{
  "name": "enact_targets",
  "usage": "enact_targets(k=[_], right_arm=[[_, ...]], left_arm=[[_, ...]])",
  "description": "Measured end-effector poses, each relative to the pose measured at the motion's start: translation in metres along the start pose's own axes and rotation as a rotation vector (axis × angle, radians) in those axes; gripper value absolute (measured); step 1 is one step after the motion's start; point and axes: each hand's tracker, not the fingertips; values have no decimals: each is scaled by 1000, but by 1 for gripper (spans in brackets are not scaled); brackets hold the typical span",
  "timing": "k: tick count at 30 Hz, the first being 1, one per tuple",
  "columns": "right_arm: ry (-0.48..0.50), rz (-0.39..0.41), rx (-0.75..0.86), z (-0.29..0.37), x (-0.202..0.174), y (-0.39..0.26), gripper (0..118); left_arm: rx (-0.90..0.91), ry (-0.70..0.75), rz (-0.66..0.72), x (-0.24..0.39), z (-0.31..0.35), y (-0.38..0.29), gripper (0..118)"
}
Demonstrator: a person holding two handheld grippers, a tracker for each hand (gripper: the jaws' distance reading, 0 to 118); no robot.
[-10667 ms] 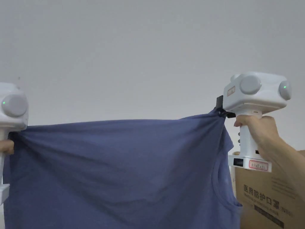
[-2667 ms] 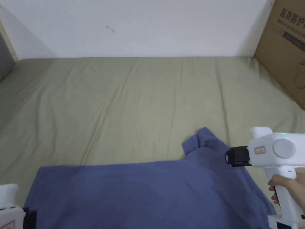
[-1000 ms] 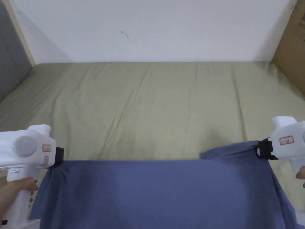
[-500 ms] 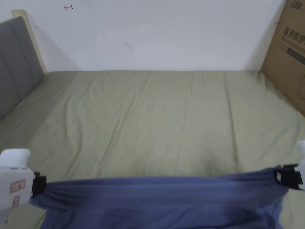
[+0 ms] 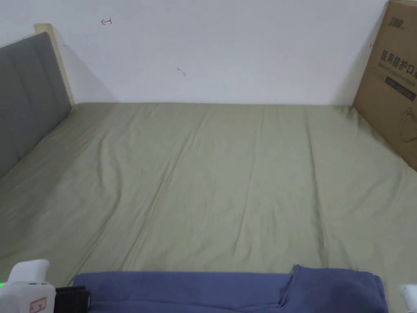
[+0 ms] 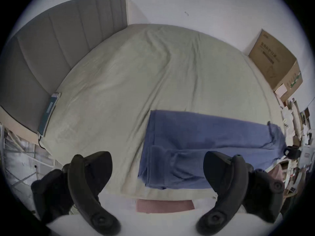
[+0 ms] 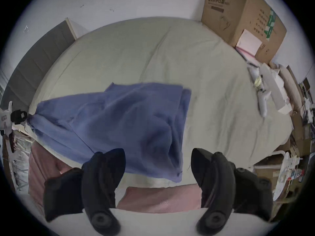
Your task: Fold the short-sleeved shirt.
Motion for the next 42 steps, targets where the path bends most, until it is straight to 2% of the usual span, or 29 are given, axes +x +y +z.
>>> enact_targets(k=[3, 4, 5, 7, 8, 10, 12, 14, 16, 17, 18, 19, 20, 21, 26, 27, 28, 29, 30, 31, 32, 33, 35, 42], right_arm=[[-13, 11, 103, 24, -10, 16, 84], [-1, 21, 148, 33, -14, 23, 80], [10, 15, 190, 40, -21, 29, 69], [8, -26, 266, 45, -36, 36, 10], [18, -52, 294, 42, -41, 39, 2], [69, -91, 297, 28, -56, 41, 0], [76, -83, 286, 13, -74, 39, 0], [128, -62, 235, 3, -90, 38, 0], [142, -28, 218, -7, -108, 36, 0], [141, 10, 199, -11, -115, 34, 0], [146, 30, 184, -14, -121, 33, 0], [158, 34, 173, -17, -126, 32, 0], [175, 36, 159, -24, -127, 32, 0], [191, 42, 145, -26, -130, 31, 0], [182, 73, 133, -34, -144, 33, 0], [177, 74, 134, -35, -145, 33, 0], [177, 77, 135, -35, -149, 33, 0], [176, 77, 135, -35, -150, 33, 0], [175, 77, 136, -36, -152, 34, 0], [177, 78, 135, -37, -153, 34, 0], [177, 80, 132, -35, -157, 32, 0], [176, 81, 132, -35, -158, 32, 0], [182, 83, 129, -36, -158, 32, 0], [193, 68, 127, -32, -153, 31, 0]], left_arm=[[45, -5, 9, -4, 18, 6, 110], [58, -9, 9, -5, 23, 8, 107], [72, -21, 15, -6, 29, 9, 96], [92, -58, 28, 6, 45, 3, 29], [82, -61, 35, 6, 45, 2, 4], [51, -49, 53, 6, 32, -6, 3], [18, -70, 42, 7, 29, -15, 3], [27, -68, 57, 3, 28, -20, 3], [28, -114, 145, -8, 26, -23, 7], [13, -136, 204, -17, 25, -21, 21], [-5, -165, 242, -27, 22, -19, 60], [-27, -207, 265, -34, 16, -18, 91], [-21, -226, 287, -37, 12, -19, 111], [-14, -237, 304, -38, 10, -18, 118], [-74, -271, 393, -44, -26, -16, 116], [-98, -286, 393, -44, -33, -16, 114], [-141, -308, 372, -42, -44, -17, 107], [-159, -307, 371, -41, -50, -20, 91], [-165, -295, 363, -42, -61, -23, 55], [-162, -219, 375, -42, -65, -27, 38], [-154, -192, 400, -45, -65, -28, 30], [-136, -293, 445, -51, -65, -28, 18], [-158, -346, 529, -53, -66, -28, 17], [-93, -223, 314, -10, -23, -6, 17]])
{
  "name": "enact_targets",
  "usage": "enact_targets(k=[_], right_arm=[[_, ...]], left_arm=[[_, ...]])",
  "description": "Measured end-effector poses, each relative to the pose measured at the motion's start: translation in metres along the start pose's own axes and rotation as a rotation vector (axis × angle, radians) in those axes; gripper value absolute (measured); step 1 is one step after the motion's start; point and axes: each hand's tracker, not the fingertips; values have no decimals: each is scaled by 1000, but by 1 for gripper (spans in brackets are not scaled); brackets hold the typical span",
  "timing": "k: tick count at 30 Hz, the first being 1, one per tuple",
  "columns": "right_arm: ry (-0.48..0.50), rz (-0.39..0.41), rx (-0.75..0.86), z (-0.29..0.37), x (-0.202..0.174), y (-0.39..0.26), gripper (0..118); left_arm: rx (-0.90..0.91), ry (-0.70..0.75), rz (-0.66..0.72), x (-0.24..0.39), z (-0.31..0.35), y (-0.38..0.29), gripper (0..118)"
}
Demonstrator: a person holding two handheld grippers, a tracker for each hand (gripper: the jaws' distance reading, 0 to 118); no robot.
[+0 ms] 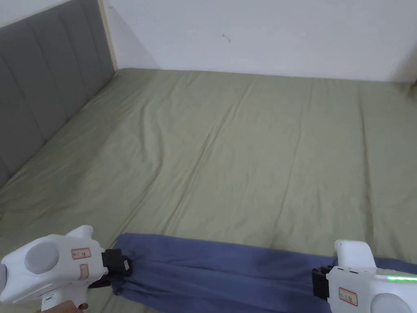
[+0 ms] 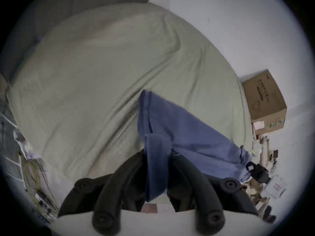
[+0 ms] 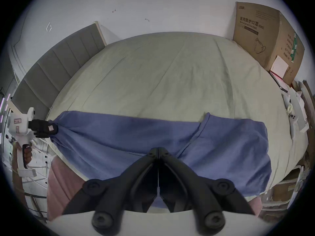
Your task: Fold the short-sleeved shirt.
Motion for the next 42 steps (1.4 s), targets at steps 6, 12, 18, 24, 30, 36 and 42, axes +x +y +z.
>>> enact_targets(k=[6, 12, 18, 24, 30, 36, 42], right_arm=[[-22, -51, 42, 16, 22, 0, 0], [-15, -180, 66, 30, 58, -9, 0], [-65, -243, 56, 35, 92, -29, 0], [-86, -348, 54, 46, 119, -49, 0], [-114, -360, 50, 49, 128, -54, 0], [-90, -369, 49, 44, 118, -57, 0], [-79, -346, 39, 40, 111, -56, 0]], left_arm=[[153, 76, -383, 101, 43, 13, 17], [184, -51, -710, 218, 43, -31, 17], [-20, -168, -867, 281, -35, -98, 60], [-217, -329, -690, 289, -87, -106, 102], [-141, -373, -502, 263, -44, -72, 9], [-97, -241, -378, 223, -70, -46, 3], [-239, -313, -367, 237, -108, -86, 3]])
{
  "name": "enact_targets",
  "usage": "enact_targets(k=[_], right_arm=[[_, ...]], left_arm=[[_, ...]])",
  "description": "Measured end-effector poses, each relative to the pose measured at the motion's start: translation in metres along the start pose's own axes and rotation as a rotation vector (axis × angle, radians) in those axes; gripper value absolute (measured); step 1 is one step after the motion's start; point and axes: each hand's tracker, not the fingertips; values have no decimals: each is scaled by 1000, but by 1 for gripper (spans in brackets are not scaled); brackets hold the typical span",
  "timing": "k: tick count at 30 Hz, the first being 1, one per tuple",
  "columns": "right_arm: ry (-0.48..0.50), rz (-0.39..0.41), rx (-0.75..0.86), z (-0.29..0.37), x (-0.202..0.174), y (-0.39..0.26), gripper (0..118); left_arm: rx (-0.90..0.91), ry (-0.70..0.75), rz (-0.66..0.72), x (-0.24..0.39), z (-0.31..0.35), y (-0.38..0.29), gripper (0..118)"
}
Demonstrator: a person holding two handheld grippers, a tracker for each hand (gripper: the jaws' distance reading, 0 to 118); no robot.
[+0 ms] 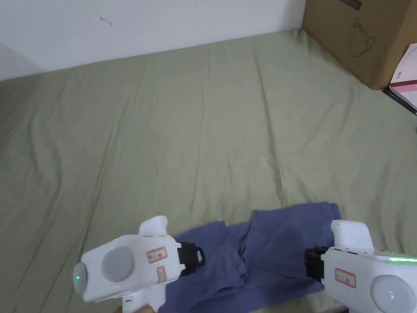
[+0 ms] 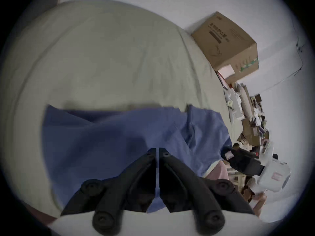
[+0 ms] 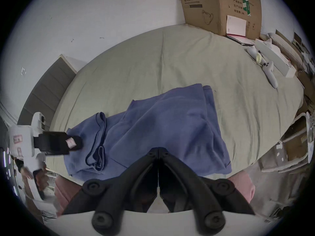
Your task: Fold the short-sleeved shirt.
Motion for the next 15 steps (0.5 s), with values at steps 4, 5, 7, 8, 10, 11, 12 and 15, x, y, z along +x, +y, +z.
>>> enact_targets(k=[4, 5, 7, 8, 10, 11, 12, 15], right_arm=[[-4, -10, -7, 0, 2, -1, 0], [-3, -12, -9, 0, 3, -1, 0], [-6, -20, -12, 0, 4, -2, 0], [-6, -19, -13, 0, 4, -2, 0], [-11, -19, -13, 1, 4, -3, 0], [-10, -17, -15, 1, 4, -4, 0], [-9, -18, -16, 1, 4, -4, 0], [-6, -22, -22, 2, 2, -5, 0]], left_arm=[[-61, 16, -118, 37, -26, -24, 3], [-61, 39, -134, 44, -30, -28, 3], [-61, 32, -126, 40, -41, -21, 3], [-61, 27, -129, 43, -43, -21, 3], [-65, 4, -133, 42, -39, -17, 3], [-64, -15, -135, 44, -39, -17, 3], [-63, -40, -138, 46, -41, -17, 3], [-106, -38, -171, 53, -47, -25, 3]])
